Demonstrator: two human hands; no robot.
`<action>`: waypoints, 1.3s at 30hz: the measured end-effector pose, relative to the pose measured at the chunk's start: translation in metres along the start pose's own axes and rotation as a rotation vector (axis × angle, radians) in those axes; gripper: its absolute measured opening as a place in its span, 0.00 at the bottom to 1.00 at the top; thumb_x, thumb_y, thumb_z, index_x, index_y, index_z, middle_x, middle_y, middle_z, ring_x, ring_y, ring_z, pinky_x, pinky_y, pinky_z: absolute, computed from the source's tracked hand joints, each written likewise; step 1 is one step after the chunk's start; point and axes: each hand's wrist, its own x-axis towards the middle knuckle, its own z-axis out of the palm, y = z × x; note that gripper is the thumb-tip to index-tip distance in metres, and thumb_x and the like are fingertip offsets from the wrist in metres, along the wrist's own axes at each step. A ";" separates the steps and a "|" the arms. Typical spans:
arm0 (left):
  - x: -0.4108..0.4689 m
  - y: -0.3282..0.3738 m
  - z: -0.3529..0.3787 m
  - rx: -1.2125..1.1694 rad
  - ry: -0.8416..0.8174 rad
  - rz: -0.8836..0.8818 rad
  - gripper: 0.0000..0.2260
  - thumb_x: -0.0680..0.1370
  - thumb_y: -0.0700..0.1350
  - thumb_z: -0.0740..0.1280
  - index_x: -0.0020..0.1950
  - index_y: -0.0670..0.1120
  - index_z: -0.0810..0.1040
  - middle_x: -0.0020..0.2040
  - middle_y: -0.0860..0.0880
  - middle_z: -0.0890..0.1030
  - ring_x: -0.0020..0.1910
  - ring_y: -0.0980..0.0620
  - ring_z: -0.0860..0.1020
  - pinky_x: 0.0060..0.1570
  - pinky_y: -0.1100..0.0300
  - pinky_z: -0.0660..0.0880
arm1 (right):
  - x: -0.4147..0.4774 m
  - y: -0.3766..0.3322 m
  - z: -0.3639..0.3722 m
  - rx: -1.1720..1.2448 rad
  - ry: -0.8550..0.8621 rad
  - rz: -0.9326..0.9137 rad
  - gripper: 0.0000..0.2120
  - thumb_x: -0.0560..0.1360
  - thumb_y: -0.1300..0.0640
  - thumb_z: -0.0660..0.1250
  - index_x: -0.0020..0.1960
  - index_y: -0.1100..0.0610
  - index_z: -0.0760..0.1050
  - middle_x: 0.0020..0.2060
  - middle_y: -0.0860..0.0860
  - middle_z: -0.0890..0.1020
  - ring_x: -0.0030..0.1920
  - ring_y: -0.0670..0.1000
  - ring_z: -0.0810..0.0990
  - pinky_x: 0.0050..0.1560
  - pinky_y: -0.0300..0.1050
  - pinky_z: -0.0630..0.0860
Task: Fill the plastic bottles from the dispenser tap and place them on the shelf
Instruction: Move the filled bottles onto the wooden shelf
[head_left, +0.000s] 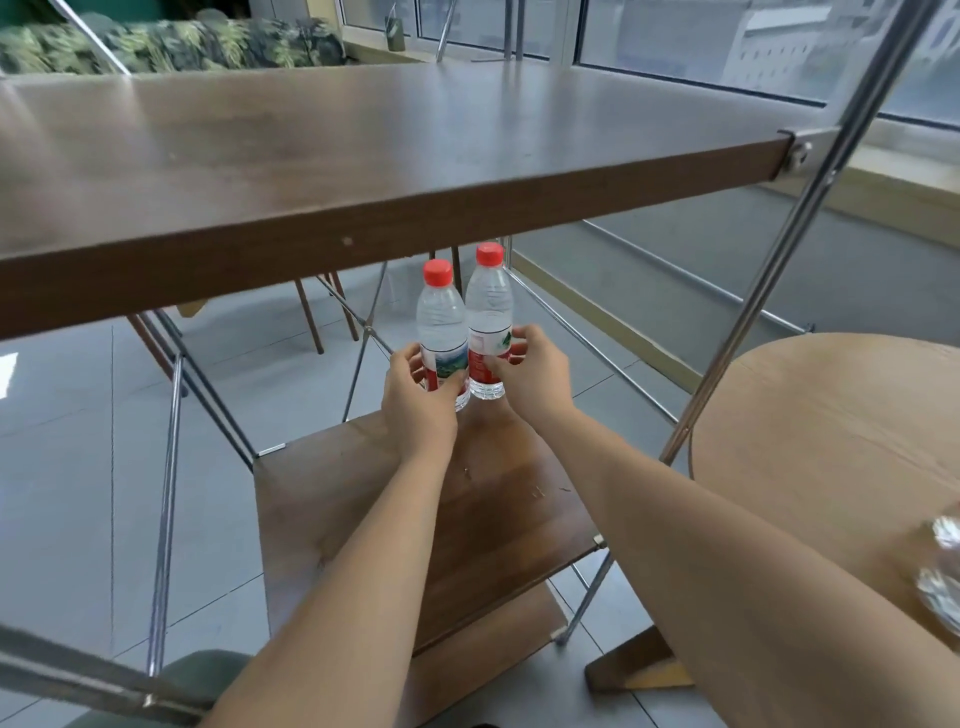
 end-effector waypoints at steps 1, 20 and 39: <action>0.000 0.000 0.000 0.003 0.001 -0.002 0.27 0.75 0.49 0.83 0.71 0.54 0.76 0.67 0.52 0.83 0.63 0.53 0.83 0.60 0.60 0.80 | 0.000 0.001 -0.001 -0.004 -0.004 0.004 0.21 0.78 0.56 0.79 0.68 0.56 0.78 0.54 0.49 0.84 0.50 0.48 0.83 0.53 0.45 0.80; -0.058 0.054 -0.047 0.077 -0.321 0.006 0.24 0.78 0.51 0.81 0.70 0.50 0.75 0.60 0.53 0.83 0.57 0.54 0.82 0.47 0.67 0.73 | -0.103 -0.040 -0.077 0.075 -0.016 0.028 0.23 0.79 0.45 0.77 0.70 0.50 0.77 0.56 0.44 0.84 0.53 0.46 0.85 0.58 0.53 0.85; -0.288 0.175 -0.037 -0.088 -0.891 0.348 0.25 0.75 0.53 0.82 0.68 0.50 0.79 0.60 0.55 0.83 0.58 0.57 0.83 0.61 0.52 0.83 | -0.372 -0.040 -0.301 -0.055 0.435 -0.013 0.15 0.79 0.46 0.77 0.63 0.48 0.81 0.51 0.40 0.85 0.52 0.37 0.83 0.54 0.36 0.81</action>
